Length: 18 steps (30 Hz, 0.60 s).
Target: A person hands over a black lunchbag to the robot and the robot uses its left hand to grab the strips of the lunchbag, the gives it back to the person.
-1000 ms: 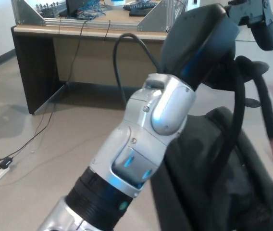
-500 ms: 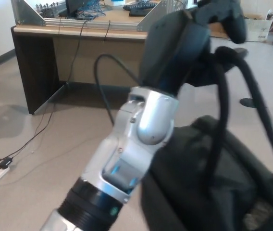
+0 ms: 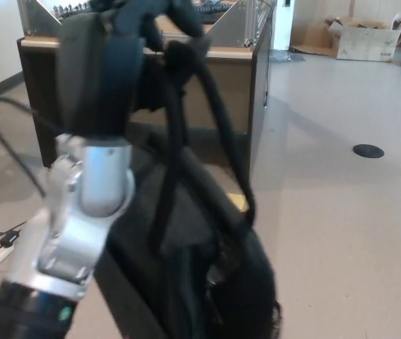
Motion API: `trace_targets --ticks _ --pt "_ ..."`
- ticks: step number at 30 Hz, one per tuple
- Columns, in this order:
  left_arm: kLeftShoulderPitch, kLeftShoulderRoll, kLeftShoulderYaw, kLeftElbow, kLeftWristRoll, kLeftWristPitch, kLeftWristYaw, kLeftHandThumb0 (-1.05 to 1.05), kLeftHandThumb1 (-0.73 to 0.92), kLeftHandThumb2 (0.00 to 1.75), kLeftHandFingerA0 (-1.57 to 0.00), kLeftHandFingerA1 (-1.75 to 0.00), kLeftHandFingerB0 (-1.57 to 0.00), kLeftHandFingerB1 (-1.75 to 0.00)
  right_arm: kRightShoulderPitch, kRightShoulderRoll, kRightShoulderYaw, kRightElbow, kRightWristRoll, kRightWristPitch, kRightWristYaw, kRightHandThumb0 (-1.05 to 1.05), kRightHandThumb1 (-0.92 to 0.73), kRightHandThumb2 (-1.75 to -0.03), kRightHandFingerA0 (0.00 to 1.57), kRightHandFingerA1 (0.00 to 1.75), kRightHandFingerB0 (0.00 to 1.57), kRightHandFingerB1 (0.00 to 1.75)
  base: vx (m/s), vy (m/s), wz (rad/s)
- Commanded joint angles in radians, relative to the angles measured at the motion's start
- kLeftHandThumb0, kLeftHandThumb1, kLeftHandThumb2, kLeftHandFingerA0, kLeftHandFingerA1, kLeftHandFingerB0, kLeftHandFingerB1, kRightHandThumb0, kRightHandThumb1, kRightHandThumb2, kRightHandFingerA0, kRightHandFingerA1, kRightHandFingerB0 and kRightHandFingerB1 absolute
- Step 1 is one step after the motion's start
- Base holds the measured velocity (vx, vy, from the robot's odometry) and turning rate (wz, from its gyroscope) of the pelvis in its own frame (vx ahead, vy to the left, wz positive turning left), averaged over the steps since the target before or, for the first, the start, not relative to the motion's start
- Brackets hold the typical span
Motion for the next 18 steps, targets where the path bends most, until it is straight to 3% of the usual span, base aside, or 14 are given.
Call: trace_targets --ticks 1,11,12,14,15,18 --pt "0.128 0.084 0.065 -0.088 -0.017 -0.156 0.047 -0.15 0.61 0.56 -0.81 -1.75 -0.6 -1.72 0.001 -0.009 -0.011 0.012 0.012 0.001 0.002 -0.56 -0.55 -0.95 0.53 0.64 0.37 0.53 0.0 0.0 0.0" --pt "0.527 0.181 0.257 -0.205 -0.06 -0.281 0.054 -0.11 0.62 0.56 -0.8 -1.75 -0.62 -1.7 0.01 0.001 -0.024 0.012 0.018 -0.012 0.005 -0.48 -0.52 -0.93 0.55 0.66 0.37 0.55 0.0 0.0 0.0" --pt "0.55 0.183 0.271 -0.203 -0.067 -0.292 0.053 -0.11 0.62 0.57 -0.79 -1.75 -0.64 -1.68 0.008 0.0 -0.022 0.015 0.014 -0.013 0.001 -0.52 -0.67 -0.59 0.59 0.5 0.51 0.44 0.0 0.0 0.0" --pt "0.606 0.181 0.302 -0.199 -0.089 -0.312 0.052 -0.1 0.62 0.55 -0.79 -1.75 -0.67 -1.65 0.007 -0.003 -0.016 0.018 0.006 -0.009 -0.004 -0.52 -0.67 -0.59 0.57 0.49 0.5 0.43 0.0 0.0 0.0" --pt "0.636 0.176 0.316 -0.198 -0.101 -0.314 0.051 -0.11 0.62 0.55 -0.79 -1.75 -0.66 -1.65 0.006 -0.004 -0.013 0.018 0.002 -0.004 -0.004 -0.55 -0.55 -0.94 0.52 0.63 0.37 0.53 0.0 0.0 0.0" --pt "0.736 0.169 0.374 -0.147 -0.136 -0.369 0.064 -0.06 0.62 0.54 -0.77 -1.75 -0.65 -1.63 0.006 -0.002 -0.009 0.02 0.0 0.0 -0.012 -0.52 -0.53 -0.93 0.54 0.64 0.37 0.54 0.0 0.0 0.0"
